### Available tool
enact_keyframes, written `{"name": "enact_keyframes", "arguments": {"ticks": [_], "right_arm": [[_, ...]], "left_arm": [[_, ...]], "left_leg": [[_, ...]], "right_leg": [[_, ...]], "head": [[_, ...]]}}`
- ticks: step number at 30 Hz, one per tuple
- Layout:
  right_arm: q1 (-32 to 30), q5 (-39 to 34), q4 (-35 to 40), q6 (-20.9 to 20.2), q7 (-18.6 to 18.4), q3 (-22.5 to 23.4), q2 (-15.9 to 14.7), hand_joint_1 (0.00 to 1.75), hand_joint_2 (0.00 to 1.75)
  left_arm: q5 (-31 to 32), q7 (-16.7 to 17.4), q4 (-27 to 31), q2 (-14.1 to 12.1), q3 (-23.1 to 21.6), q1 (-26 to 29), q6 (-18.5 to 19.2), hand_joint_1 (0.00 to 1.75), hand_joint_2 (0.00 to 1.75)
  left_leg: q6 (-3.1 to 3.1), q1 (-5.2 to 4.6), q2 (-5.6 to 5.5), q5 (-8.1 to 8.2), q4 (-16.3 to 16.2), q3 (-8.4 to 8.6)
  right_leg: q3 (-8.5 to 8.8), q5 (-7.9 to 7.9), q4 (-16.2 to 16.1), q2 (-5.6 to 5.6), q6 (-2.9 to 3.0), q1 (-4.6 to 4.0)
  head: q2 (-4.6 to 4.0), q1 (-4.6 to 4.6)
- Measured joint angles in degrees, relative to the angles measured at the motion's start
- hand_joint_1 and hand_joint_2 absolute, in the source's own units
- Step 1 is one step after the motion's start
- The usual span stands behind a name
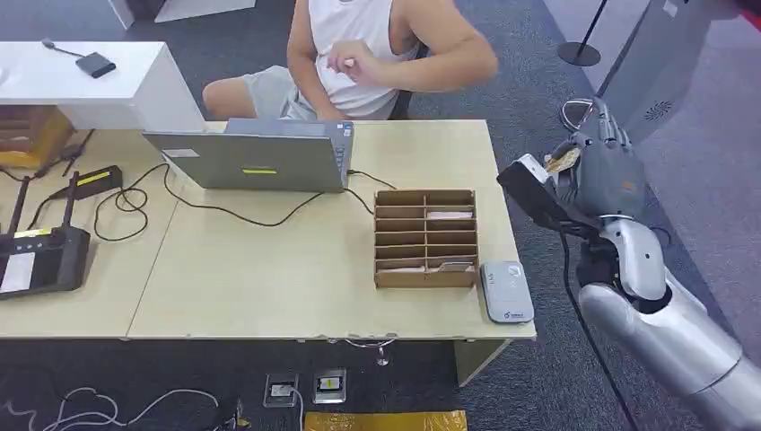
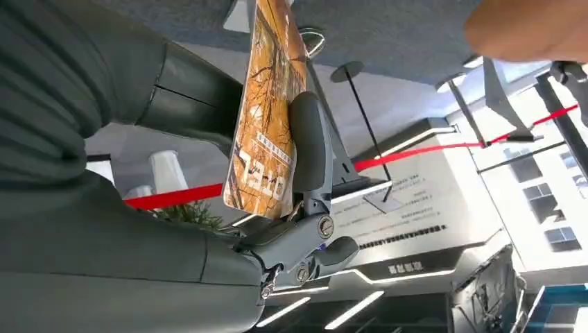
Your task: Pass the card to the sensor for recognition and then transmit it.
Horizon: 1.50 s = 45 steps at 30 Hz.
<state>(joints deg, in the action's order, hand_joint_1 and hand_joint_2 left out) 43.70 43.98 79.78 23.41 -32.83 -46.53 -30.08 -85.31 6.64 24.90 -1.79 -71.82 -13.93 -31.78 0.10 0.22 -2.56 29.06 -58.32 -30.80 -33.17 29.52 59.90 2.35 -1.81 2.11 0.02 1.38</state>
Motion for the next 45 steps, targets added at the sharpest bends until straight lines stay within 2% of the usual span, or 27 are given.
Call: {"name": "enact_keyframes", "arguments": {"ticks": [7, 14, 29, 45], "right_arm": [[-1.57, -2.73, -2.44, -1.31, 0.68, -1.64, 0.33, 1.71, 1.75], [-3.47, -5.88, -7.51, -1.99, 2.32, -3.19, 1.14, 1.75, 1.75], [-5.86, -10.30, -14.84, -0.83, 4.04, -4.96, 2.56, 1.75, 1.75], [-9.71, -13.25, -18.40, -0.02, 5.09, -6.34, 3.76, 1.75, 1.75]], "left_arm": [[0.00, 0.00, -0.13, 0.00, 1.18, 0.41, -0.33, 0.00, 1.75], [0.00, -0.20, -0.28, 0.00, 2.36, 0.86, -0.85, 0.00, 1.75], [0.00, -0.83, -0.50, 0.02, 3.69, 1.05, -2.05, 0.00, 1.75], [0.00, -0.81, -0.66, 0.11, 3.85, 0.98, -2.12, 0.00, 1.75]], "left_leg": [[0.00, 0.01, 0.00, 0.01, 0.00, -0.01], [0.00, 0.01, 0.00, 0.01, 0.00, -0.01], [0.00, 0.02, 0.01, 0.01, 0.00, 0.00], [0.00, 0.03, 0.06, 0.01, 0.00, 0.01]], "right_leg": [[0.00, 0.00, 0.00, 0.00, 0.00, -0.01], [0.00, 0.00, -0.01, -0.01, 0.00, -0.02], [-0.01, 0.00, -0.01, 0.01, 0.00, -0.02], [-0.02, 0.00, -0.01, 0.03, 0.00, -0.04]], "head": [[0.00, 0.02], [0.00, 0.00], [0.00, 0.00], [0.00, 0.00]]}}
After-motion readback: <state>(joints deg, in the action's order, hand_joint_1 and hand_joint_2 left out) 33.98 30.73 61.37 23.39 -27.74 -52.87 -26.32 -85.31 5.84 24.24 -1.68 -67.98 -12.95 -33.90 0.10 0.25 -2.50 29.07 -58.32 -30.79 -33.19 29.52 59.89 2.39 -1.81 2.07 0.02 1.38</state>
